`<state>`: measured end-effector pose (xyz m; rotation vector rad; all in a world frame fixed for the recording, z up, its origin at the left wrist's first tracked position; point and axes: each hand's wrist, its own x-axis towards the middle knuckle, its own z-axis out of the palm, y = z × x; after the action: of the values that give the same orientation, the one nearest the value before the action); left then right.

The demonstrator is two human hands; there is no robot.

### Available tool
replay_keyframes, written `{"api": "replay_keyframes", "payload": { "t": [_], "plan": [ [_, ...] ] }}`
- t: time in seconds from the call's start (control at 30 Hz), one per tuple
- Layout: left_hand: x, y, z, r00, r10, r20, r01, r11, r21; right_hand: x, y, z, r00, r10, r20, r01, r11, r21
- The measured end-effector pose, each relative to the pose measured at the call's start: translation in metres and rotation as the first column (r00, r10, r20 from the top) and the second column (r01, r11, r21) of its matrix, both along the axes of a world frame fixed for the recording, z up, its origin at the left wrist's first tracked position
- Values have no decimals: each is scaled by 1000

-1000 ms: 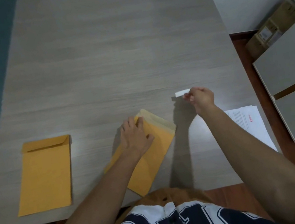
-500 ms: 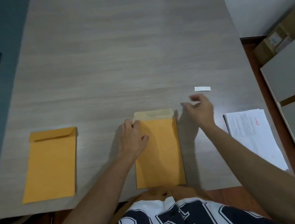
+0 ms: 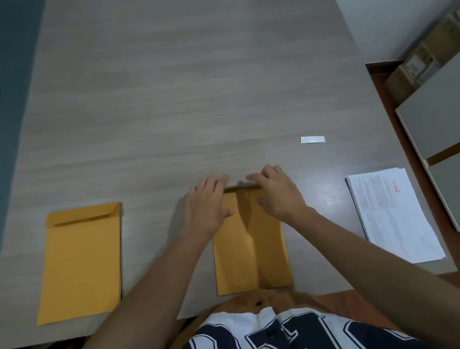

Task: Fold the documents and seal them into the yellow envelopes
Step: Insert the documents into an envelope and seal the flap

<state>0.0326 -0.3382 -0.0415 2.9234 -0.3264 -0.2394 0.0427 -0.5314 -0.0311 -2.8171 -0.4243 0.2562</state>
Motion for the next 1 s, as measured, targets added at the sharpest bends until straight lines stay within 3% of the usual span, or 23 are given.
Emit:
{"api": "replay_keyframes", "payload": {
  "t": [0.23, 0.37, 0.47, 0.63, 1.0],
  "plan": [
    [-29, 23, -23, 985, -149, 89, 160, 978, -133, -38, 13, -8, 998, 45, -45, -48, 995, -87],
    [-34, 33, -20, 988, -155, 23, 157, 973, -170, -43, 35, -14, 986, 134, -102, -147, 979, -140],
    [-34, 36, -18, 980, -195, -31, 191, 977, -92, -47, 42, -21, 973, 149, -178, -196, 939, -283],
    [-37, 25, -13, 968, -247, -48, 250, 967, 58, -47, 31, -31, 967, 181, -179, -226, 933, -280],
    [-43, 17, -9, 976, -201, -86, 212, 964, 161, -51, -35, -19, 971, 136, -194, -198, 918, -343]
  ]
}}
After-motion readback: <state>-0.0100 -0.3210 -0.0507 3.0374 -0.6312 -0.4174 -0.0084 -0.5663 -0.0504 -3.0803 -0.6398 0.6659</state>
